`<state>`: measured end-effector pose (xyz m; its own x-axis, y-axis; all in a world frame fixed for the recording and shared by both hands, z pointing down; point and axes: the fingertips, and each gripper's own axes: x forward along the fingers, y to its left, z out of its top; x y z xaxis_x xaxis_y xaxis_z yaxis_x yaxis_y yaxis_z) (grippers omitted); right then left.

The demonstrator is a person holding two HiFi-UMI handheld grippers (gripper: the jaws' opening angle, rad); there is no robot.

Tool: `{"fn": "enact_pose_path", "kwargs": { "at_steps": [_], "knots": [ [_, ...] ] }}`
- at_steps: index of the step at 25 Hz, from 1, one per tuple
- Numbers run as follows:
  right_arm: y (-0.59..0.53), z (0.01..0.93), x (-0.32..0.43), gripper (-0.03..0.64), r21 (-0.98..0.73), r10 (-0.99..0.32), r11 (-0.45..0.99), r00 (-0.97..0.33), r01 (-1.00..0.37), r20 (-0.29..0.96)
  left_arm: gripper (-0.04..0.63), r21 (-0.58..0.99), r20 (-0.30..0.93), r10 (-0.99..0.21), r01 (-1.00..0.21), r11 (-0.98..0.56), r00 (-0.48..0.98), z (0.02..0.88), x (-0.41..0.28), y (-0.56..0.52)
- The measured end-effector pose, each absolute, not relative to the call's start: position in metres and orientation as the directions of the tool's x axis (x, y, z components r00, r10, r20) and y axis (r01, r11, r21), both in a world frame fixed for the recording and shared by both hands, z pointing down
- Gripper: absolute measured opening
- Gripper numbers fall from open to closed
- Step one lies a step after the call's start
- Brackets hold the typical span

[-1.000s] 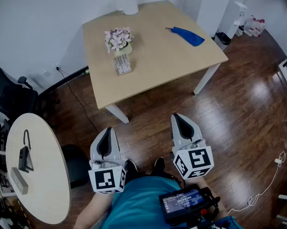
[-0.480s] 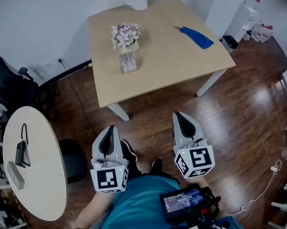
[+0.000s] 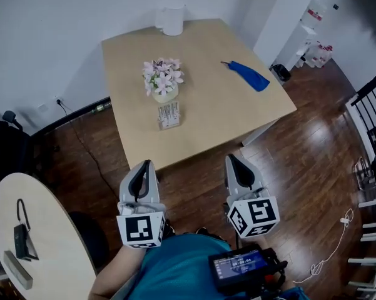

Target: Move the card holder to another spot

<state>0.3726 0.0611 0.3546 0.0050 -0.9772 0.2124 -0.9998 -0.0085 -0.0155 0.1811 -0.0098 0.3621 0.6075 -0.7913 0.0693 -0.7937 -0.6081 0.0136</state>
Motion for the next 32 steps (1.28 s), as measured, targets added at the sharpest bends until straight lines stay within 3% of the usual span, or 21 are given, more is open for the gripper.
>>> {"fn": "enact_pose_path", "kwargs": {
  "at_steps": [9,20,27,29,32],
  "knots": [
    [-0.007,0.354,0.342,-0.008,-0.01,-0.972,-0.064,0.06,-0.998,0.228,0.012,0.015,0.063,-0.784,-0.786,-0.618,0.618,0.361,0.128,-0.088],
    [-0.095,0.385,0.343,-0.006,0.008,-0.957,0.039,-0.035,-0.999,0.287,0.012,0.022,0.1,-0.851,-0.857,-0.515,0.515,0.378,0.119,-0.147],
    [-0.148,0.456,0.366,-0.005,-0.019,-0.907,0.123,-0.121,-0.992,0.404,0.015,-0.008,0.15,-0.875,-0.884,-0.467,0.461,0.415,0.15,-0.183],
    [-0.156,0.482,0.368,0.055,-0.045,-0.88,0.149,-0.153,-0.988,0.449,0.015,0.002,0.174,-0.877,-0.891,-0.455,0.448,0.424,0.159,-0.19],
    [-0.167,0.519,0.372,0.074,-0.074,-0.841,0.172,-0.186,-0.982,0.507,0.059,0.007,0.209,-0.873,-0.893,-0.449,0.441,0.442,0.172,-0.2]
  ]
}}
